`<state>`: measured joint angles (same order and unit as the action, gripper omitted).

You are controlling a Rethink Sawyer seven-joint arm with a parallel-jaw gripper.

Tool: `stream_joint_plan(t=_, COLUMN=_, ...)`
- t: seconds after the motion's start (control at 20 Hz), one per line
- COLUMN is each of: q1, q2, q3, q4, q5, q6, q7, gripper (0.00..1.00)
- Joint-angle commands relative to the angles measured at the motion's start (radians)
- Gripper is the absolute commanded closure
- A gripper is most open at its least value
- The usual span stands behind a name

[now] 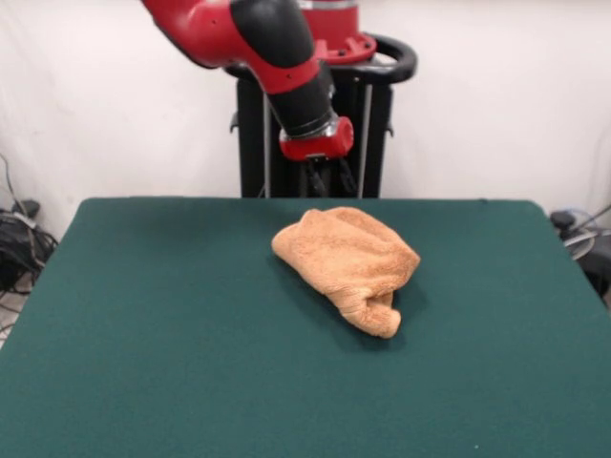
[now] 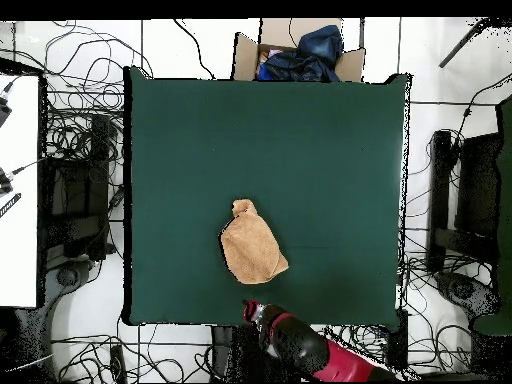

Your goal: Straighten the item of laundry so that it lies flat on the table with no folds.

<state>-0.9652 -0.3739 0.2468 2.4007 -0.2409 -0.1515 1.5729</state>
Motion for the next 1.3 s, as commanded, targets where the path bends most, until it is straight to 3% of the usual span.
stream_joint_plan(t=0.05, q1=0.006, q2=0.013, q3=0.079, q4=-0.099, q5=-0.014, q6=-0.052, q7=0.177, gripper=0.0)
stream_joint_plan(t=0.75, q1=0.092, q2=-0.086, q3=0.011, q4=-0.11, q5=-0.095, q6=-0.238, q7=0.178, gripper=0.0)
stream_joint_plan(t=1.3, q1=0.124, q2=-0.129, q3=-0.004, q4=-0.125, q5=-0.097, q6=-0.234, q7=0.169, gripper=0.0)
